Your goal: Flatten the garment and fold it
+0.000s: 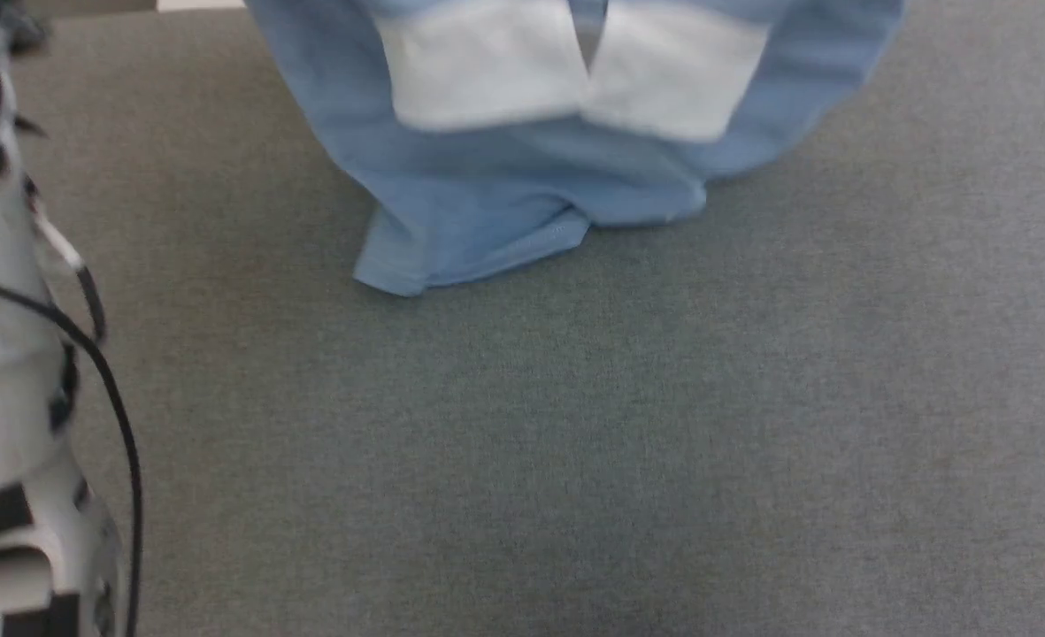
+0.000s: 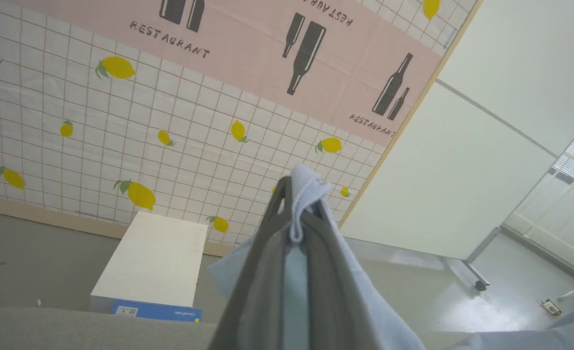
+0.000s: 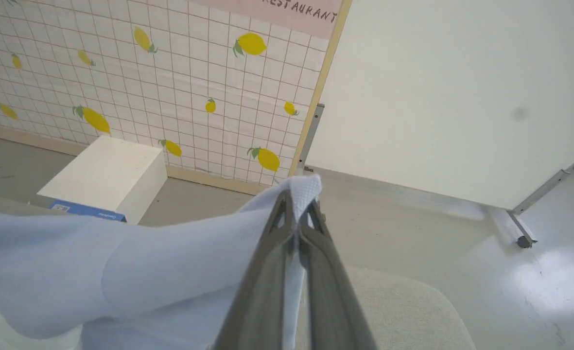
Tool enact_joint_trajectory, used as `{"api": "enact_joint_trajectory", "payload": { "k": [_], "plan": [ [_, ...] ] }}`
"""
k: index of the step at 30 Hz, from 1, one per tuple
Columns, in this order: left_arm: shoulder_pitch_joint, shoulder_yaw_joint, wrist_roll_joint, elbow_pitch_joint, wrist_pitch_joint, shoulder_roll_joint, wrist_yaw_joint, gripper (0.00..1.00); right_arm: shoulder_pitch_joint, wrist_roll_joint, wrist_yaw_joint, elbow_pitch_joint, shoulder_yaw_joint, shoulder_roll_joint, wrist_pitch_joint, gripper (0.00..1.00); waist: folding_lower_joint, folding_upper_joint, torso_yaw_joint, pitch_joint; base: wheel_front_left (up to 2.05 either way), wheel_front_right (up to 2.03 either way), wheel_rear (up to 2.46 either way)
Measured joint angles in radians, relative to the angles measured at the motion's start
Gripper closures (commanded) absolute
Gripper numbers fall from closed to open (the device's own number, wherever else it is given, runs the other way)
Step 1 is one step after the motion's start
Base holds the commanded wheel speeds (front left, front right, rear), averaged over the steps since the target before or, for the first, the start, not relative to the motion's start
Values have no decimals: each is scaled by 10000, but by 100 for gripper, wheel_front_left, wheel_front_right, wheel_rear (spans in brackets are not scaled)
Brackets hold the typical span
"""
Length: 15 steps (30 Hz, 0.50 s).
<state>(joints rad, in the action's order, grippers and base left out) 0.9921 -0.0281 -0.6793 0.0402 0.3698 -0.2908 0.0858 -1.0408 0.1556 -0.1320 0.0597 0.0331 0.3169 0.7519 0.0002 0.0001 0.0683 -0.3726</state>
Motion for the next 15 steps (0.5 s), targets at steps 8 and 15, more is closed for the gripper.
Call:
{"api": "enact_joint_trajectory", "payload": {
  "k": [8, 15],
  "plan": [
    [3494, -58, 1283, 1486, -2228, -230, 384, 100, -3888, -1189, 0, 1544, 466, -625, -2631, 100, 2, 0, 204, -1467, 0, 0, 0],
    [4933, -188, 1290, 2378, -3609, -44, 19, 100, -5372, -1829, 0, 2452, 727, -579, -4481, 100, 2, 0, 315, -2124, 0, 0, 0]
  ]
}}
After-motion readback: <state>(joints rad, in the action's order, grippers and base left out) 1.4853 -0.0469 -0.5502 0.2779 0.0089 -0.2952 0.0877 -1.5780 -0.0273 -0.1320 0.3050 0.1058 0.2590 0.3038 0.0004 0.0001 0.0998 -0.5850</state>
